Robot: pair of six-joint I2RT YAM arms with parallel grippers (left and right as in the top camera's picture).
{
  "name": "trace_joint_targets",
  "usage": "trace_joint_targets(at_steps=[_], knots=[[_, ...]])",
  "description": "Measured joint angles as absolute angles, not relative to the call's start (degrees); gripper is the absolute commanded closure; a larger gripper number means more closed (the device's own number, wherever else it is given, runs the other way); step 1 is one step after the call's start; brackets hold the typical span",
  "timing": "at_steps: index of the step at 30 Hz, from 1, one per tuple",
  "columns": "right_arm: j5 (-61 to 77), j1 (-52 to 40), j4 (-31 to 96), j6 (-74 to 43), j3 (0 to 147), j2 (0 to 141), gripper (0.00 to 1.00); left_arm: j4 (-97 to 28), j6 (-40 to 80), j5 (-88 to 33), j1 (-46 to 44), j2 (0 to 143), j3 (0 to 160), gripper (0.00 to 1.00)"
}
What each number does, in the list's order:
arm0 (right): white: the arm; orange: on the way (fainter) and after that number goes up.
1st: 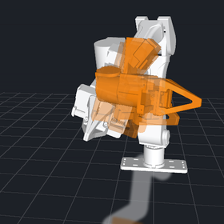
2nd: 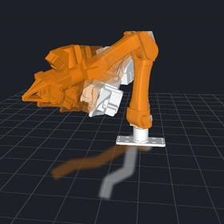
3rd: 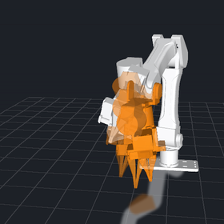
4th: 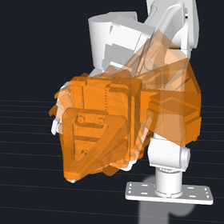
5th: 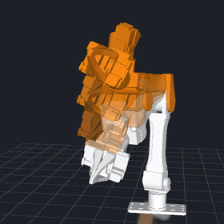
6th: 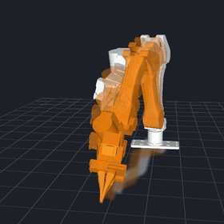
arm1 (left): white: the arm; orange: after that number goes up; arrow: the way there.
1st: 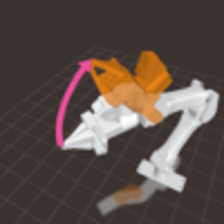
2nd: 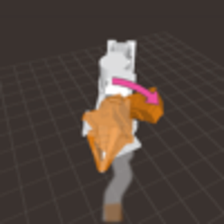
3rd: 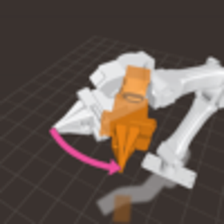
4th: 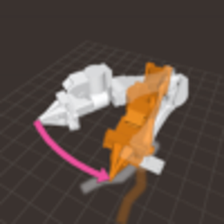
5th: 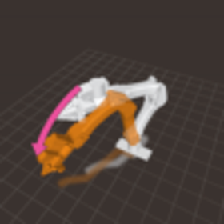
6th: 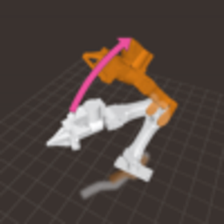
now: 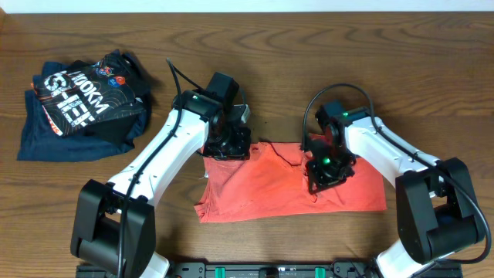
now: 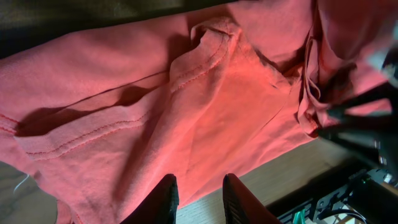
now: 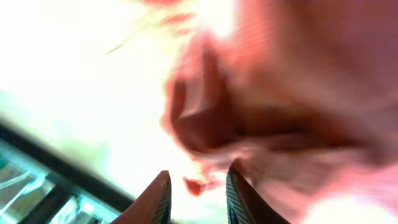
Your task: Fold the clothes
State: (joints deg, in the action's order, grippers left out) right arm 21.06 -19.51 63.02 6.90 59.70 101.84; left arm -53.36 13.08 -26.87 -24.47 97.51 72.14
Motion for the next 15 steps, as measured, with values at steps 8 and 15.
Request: trace_joint_targets(at_steps=[8, 15], knots=[[24.56, -19.51, 67.51, 10.39, 59.59, 101.84, 0.92, -53.28, 13.08, -26.87, -24.47, 97.51, 72.14, 0.73], [18.28, -19.4, 62.94, 5.15, 60.51, 99.61, 0.79, -53.3, 13.08, -26.87, -24.47, 97.51, 72.14, 0.73]])
